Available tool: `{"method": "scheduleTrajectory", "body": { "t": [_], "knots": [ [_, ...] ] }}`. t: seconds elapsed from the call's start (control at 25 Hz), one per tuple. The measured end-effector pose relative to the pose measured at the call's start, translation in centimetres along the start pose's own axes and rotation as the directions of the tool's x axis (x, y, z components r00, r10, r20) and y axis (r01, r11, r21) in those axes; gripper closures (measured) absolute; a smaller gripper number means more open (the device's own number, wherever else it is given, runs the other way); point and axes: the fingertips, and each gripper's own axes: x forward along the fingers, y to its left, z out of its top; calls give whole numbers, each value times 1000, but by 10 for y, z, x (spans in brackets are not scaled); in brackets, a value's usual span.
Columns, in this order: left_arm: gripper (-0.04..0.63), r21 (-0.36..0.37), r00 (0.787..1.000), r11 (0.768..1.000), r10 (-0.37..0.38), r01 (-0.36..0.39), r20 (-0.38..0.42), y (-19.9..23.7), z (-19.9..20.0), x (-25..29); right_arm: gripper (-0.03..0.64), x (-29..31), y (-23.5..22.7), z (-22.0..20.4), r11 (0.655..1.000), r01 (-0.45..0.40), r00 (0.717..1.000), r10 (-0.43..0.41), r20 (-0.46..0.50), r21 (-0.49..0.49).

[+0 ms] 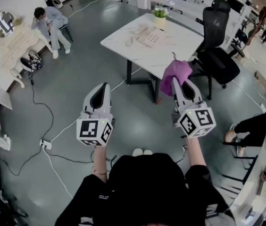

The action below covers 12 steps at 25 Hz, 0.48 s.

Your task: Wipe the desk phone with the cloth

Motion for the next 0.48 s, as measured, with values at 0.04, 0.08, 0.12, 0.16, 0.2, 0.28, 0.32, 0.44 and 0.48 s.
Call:
{"method": "scheduleTrajectory", "body": {
  "t": [0.04,0.08,0.12,0.16,0.2,0.28,0.32,0.44,0.48],
  "knots": [
    [598,-2,1000,1000,0,0,-1,-1,0,0,578,-1,-1,1,1000,4,1000,-4,-1,0],
    [598,-3,1000,1000,0,0,-2,-2,1,0,578,-2,-2,2,1000,8,1000,-8,-1,1],
    [598,-4,1000,1000,0,0,-3,-3,1,0,578,-3,-3,3,1000,11,1000,-11,-2,2],
    [598,-5,1000,1000,-1,0,-4,-4,1,0,578,-4,-5,3,1000,14,1000,-14,-2,4],
    [598,-6,1000,1000,-1,1,-4,-6,1,0,578,-5,-6,4,1000,15,1000,-15,-2,8],
    [598,-7,1000,1000,-1,1,-5,-9,1,1,578,-6,-10,3,1000,14,1000,-14,-4,15],
    [598,-7,1000,1000,-1,1,-5,-10,0,3,578,-5,-12,3,1000,12,1000,-12,-6,17],
    [598,-13,1000,1000,1,-1,-11,-13,-3,5,578,-3,-17,1,1000,13,1000,-13,-6,19],
    [598,-15,1000,1000,2,-2,-13,-14,-4,6,578,-4,-18,0,1000,16,1000,-16,-3,22]
  ]
}}
